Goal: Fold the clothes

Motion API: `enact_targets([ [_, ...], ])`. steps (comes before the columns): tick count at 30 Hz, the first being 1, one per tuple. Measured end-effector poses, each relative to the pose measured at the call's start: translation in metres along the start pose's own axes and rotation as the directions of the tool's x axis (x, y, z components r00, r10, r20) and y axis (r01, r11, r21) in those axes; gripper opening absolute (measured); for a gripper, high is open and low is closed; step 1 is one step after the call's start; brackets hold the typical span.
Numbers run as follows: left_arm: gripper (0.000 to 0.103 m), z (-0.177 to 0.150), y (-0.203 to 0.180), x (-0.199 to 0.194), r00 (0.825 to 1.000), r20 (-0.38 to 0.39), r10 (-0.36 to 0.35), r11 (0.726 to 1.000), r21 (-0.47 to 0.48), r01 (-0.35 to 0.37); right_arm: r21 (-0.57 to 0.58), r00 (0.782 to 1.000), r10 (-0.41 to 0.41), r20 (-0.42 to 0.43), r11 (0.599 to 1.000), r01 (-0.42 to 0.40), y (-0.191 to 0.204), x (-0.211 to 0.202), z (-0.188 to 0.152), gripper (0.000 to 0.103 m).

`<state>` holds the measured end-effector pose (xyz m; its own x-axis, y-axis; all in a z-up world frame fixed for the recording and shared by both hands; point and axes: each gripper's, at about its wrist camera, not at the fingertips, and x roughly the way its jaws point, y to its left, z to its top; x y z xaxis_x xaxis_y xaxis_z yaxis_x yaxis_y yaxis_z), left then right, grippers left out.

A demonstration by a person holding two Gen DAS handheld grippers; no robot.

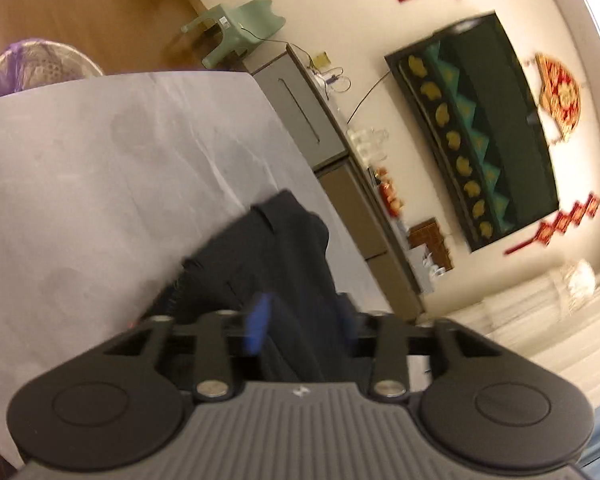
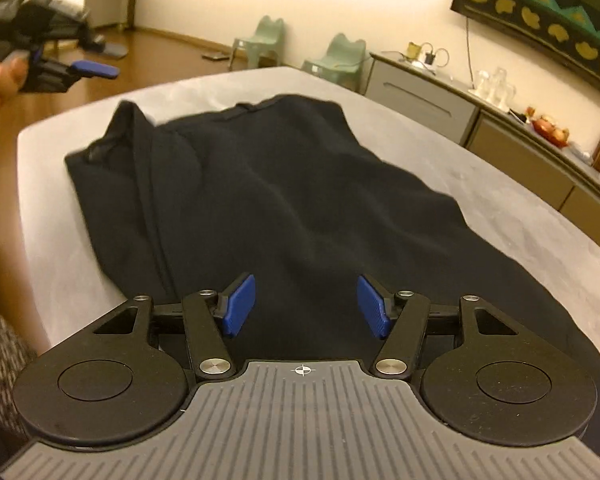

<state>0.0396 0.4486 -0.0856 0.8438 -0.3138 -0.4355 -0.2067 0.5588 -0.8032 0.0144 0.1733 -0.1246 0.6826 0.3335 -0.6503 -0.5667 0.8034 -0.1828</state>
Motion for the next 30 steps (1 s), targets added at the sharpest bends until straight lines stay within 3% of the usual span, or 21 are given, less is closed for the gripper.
enact_targets([
  [5, 0.062, -0.023, -0.009, 0.013, 0.998, -0.032, 0.044, 0.998, 0.036, -0.043, -0.062, 0.999, 0.009, 0.032, 0.998, -0.007, 0.006, -0.010, -0.001, 0.066],
  [7, 0.066, -0.029, -0.009, 0.027, 0.995, -0.053, 0.089, 0.994, 0.061, -0.086, -0.081, 0.999, 0.010, 0.048, 0.997, -0.006, 0.008, -0.021, -0.015, 0.077],
  [8, 0.069, -0.031, -0.008, 0.034, 0.992, -0.062, 0.111, 0.992, 0.073, -0.106, -0.086, 0.998, 0.012, 0.054, 0.996, -0.008, 0.009, -0.022, -0.018, 0.078],
  [11, 0.068, -0.031, -0.009, 0.064, 0.984, -0.087, 0.157, 0.985, 0.080, -0.151, -0.078, 0.998, 0.024, 0.051, 0.997, -0.020, 0.007, -0.022, -0.026, 0.078],
  [13, 0.033, -0.030, -0.018, 0.082, 0.981, -0.099, 0.169, 0.977, 0.148, -0.153, -0.022, 0.999, 0.022, 0.045, 1.000, -0.021, -0.005, -0.024, -0.035, 0.078],
  [14, 0.004, -0.030, -0.028, 0.089, 0.975, -0.103, 0.199, 0.961, 0.214, -0.173, 0.014, 0.999, 0.019, 0.042, 1.000, -0.020, -0.013, -0.025, -0.040, 0.078],
  [15, 0.000, -0.033, -0.041, 0.085, 0.980, -0.074, 0.185, 0.948, 0.277, -0.158, 0.049, 0.999, 0.017, 0.039, 0.999, -0.019, -0.021, -0.026, -0.045, 0.078],
  [17, 0.000, -0.040, -0.065, 0.048, 0.998, 0.004, 0.058, 0.942, 0.330, -0.056, 0.120, 0.999, 0.012, 0.033, 0.993, -0.016, -0.036, -0.029, -0.055, 0.078],
  [19, 0.001, -0.050, -0.067, 0.002, 0.998, 0.055, -0.044, 0.945, 0.325, 0.023, 0.189, 1.000, 0.008, 0.026, 0.982, -0.013, -0.052, -0.032, -0.065, 0.078],
  [21, 0.001, -0.057, -0.034, -0.009, 0.998, 0.042, 0.045, 0.973, 0.225, -0.053, 0.258, 1.000, 0.004, 0.019, 0.966, -0.009, -0.068, -0.035, -0.074, 0.078],
  [23, 0.001, -0.064, -0.002, -0.009, 0.989, 0.004, 0.146, 0.979, 0.143, -0.145, 0.326, 1.000, 0.001, 0.012, 0.945, -0.005, -0.083, -0.038, -0.084, 0.079],
  [25, 0.005, -0.072, 0.014, 0.003, 0.972, -0.039, 0.232, 0.962, 0.159, -0.223, 0.392, 1.000, -0.002, 0.005, 0.920, 0.000, -0.099, -0.040, -0.094, 0.079],
  [27, 0.022, -0.075, 0.019, 0.007, 0.961, -0.036, 0.274, 0.954, 0.138, -0.267, 0.455, 1.000, -0.004, -0.003, 0.890, 0.005, -0.114, -0.043, -0.104, 0.079],
  [28, 0.028, -0.075, 0.016, 0.004, 0.965, -0.018, 0.263, 0.958, 0.124, -0.258, 0.487, 1.000, -0.005, -0.007, 0.874, 0.008, -0.122, -0.045, -0.108, 0.079],
  [30, 0.064, -0.074, 0.011, 0.000, 0.970, 0.018, 0.241, 0.966, 0.096, -0.241, 0.534, 1.000, -0.018, 0.004, 0.846, 0.013, -0.134, -0.055, -0.116, 0.079],
])
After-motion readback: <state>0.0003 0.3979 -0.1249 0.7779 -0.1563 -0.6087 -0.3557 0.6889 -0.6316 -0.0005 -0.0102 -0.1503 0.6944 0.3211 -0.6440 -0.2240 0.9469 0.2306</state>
